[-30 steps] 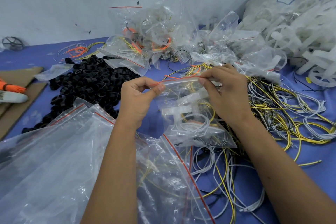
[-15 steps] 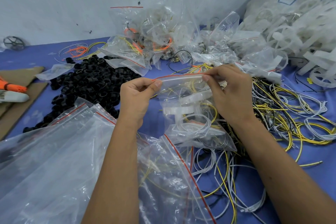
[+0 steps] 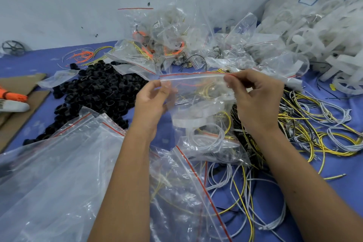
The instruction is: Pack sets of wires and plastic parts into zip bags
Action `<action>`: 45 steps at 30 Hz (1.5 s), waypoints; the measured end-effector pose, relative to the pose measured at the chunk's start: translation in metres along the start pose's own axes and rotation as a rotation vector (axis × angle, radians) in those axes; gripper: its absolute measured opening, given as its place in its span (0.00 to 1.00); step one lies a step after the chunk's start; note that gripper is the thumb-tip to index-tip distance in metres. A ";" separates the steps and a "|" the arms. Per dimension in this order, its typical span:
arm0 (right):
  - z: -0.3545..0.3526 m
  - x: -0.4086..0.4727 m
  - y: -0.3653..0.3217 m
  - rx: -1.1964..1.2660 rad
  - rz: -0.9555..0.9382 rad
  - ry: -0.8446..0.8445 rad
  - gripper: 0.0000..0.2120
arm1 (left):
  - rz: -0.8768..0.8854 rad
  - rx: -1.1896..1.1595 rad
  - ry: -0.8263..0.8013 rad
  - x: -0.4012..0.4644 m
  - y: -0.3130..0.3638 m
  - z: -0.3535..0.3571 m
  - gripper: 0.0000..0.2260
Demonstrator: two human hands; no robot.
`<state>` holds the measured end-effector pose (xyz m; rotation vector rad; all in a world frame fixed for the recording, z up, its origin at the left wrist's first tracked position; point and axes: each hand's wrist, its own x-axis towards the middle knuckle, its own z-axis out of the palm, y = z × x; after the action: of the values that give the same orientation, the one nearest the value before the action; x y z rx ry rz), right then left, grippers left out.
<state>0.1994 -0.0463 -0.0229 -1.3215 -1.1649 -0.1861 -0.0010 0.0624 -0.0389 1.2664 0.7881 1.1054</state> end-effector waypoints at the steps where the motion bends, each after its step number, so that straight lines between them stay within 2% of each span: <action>1: -0.001 0.000 -0.001 0.027 0.018 0.039 0.05 | -0.067 0.020 -0.057 -0.002 0.001 0.003 0.13; 4: -0.001 0.000 -0.003 0.076 0.035 0.140 0.04 | -0.205 0.128 -0.257 -0.009 0.003 0.009 0.24; 7: -0.001 -0.002 -0.003 0.054 0.032 0.194 0.04 | -0.225 0.294 -0.499 -0.014 0.006 0.004 0.29; 10: -0.002 -0.002 -0.002 0.063 0.068 0.211 0.05 | -0.295 0.274 -0.596 -0.012 0.006 -0.003 0.32; 12: -0.001 -0.001 -0.004 0.084 0.077 0.179 0.04 | -0.288 0.308 -0.589 -0.012 0.006 -0.003 0.29; 13: 0.000 -0.002 -0.006 0.083 0.082 0.149 0.05 | -0.264 0.318 -0.566 -0.012 0.006 -0.003 0.25; 15: 0.001 -0.001 -0.010 0.068 0.131 0.065 0.14 | -0.244 0.303 -0.519 -0.013 0.007 -0.002 0.19; 18: -0.001 -0.001 -0.014 0.074 0.284 -0.114 0.27 | -0.253 0.186 -0.432 -0.015 0.009 0.002 0.23; 22: -0.005 0.003 -0.025 0.182 0.407 -0.441 0.37 | -0.321 -0.064 -0.184 -0.013 0.023 0.008 0.15; 24: -0.001 0.006 -0.032 0.218 0.474 -0.616 0.43 | -0.326 -0.102 -0.069 -0.009 0.032 0.009 0.20; 26: 0.009 0.007 -0.034 0.316 0.600 -0.710 0.45 | -0.360 -0.126 0.006 -0.001 0.033 0.009 0.22; 27: 0.014 0.007 -0.034 0.358 0.645 -0.706 0.44 | -0.390 -0.141 0.038 0.001 0.034 0.011 0.21; 30: 0.030 0.021 -0.028 0.445 0.707 -0.550 0.27 | -0.434 -0.124 0.136 0.017 0.042 0.015 0.11; 32: 0.041 0.038 -0.022 0.482 0.721 -0.453 0.22 | -0.408 -0.110 0.178 0.033 0.052 0.017 0.09; 35: 0.068 0.079 -0.014 0.555 0.708 -0.321 0.23 | -0.319 -0.100 0.152 0.071 0.078 0.022 0.14; 38: 0.111 0.143 -0.005 0.548 0.691 -0.231 0.25 | -0.171 -0.147 0.186 0.112 0.104 0.033 0.14; 40: 0.137 0.190 -0.004 0.673 0.707 -0.256 0.31 | -0.101 -0.163 0.307 0.137 0.114 0.042 0.15; 43: 0.162 0.224 -0.002 0.831 0.810 -0.288 0.40 | -0.092 -0.087 0.441 0.149 0.109 0.052 0.26; 45: 0.166 0.214 -0.002 0.705 0.845 -0.336 0.35 | -0.079 -0.052 0.425 0.144 0.095 0.056 0.28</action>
<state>0.2070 0.1920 0.1059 -1.1026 -0.7286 1.0034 0.0768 0.1748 0.0802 0.9579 1.1083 1.3417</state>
